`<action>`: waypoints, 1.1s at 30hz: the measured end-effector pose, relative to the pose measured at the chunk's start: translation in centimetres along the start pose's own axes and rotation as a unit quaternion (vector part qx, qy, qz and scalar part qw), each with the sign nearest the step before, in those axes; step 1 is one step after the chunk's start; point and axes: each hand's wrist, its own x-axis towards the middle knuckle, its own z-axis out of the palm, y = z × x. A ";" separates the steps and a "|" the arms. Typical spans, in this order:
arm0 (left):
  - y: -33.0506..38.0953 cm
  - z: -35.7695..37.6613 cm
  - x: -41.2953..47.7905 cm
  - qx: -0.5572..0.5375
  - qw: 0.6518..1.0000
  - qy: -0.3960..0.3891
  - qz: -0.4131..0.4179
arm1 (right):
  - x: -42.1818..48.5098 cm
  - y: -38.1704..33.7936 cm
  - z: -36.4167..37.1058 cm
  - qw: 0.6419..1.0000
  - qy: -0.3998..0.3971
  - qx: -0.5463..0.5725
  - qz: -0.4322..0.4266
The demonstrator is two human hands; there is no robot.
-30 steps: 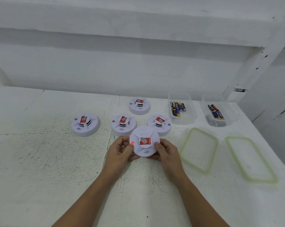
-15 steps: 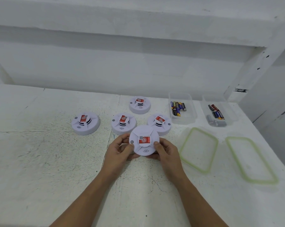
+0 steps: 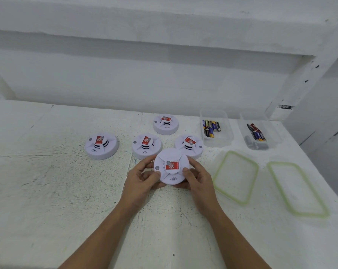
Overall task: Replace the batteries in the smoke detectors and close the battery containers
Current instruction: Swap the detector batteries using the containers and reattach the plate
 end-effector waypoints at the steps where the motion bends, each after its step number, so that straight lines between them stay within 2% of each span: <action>1: 0.1 0.0 0.0 -0.004 1.000 -0.003 0.000 | 0.0 0.0 0.0 1.000 0.002 0.004 0.000; 33: 0.3 0.0 -0.1 -0.015 1.000 -0.001 0.000 | 0.2 -0.1 -0.4 1.000 -0.008 0.027 0.009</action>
